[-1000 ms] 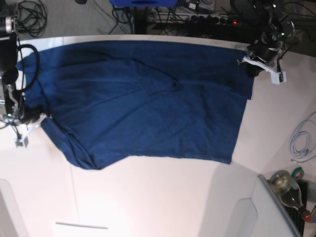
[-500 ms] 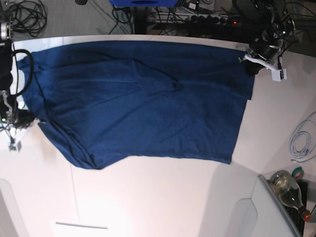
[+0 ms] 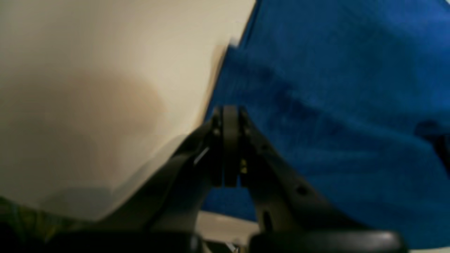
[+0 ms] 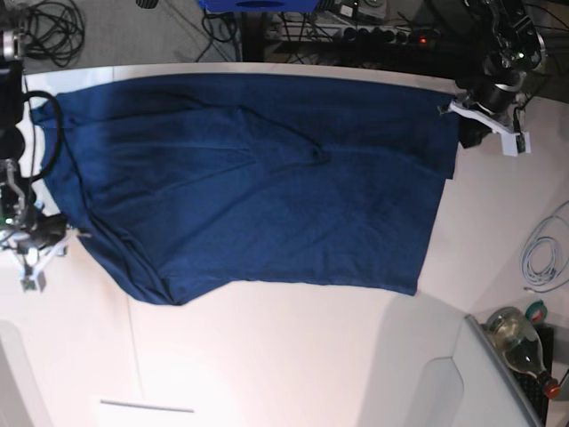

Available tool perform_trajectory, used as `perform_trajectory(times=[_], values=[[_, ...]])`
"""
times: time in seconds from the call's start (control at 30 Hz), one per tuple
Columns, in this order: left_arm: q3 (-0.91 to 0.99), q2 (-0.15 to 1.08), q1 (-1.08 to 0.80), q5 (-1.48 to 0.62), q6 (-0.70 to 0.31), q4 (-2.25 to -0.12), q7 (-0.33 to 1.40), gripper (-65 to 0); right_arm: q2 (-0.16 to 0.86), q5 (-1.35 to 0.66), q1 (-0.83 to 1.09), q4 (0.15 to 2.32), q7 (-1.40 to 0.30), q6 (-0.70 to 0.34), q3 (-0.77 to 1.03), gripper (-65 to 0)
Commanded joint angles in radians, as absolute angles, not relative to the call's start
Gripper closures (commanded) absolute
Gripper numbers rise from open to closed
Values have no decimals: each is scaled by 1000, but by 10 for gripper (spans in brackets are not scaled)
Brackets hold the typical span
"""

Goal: Layout the t-shirt on the table in an organized manner, then fold the t-shirt properly

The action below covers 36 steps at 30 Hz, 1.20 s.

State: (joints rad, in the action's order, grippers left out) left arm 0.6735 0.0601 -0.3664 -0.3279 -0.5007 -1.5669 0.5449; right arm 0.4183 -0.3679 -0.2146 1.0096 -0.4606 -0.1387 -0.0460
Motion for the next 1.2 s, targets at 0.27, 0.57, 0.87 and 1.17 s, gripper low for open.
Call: perform_trajectory(times=[0.27,0.57,0.87,1.17], values=[[676,41,-251,-331,-504,-1475,596,0,420,-378,-252,934,-447,-136,-44,-5],[676,73,-243,-331,-504,-1342,591,0,420,-381,-225,903,-444,-137,-44,0],[667,122,-243,-329,-503,-1175,461,0,418,-381,-249,820,-440,-137,-41,0],[673,133,-251,-329,-503,-1113,444,0,429,-378,-289,713,-377,-137,-39,0]])
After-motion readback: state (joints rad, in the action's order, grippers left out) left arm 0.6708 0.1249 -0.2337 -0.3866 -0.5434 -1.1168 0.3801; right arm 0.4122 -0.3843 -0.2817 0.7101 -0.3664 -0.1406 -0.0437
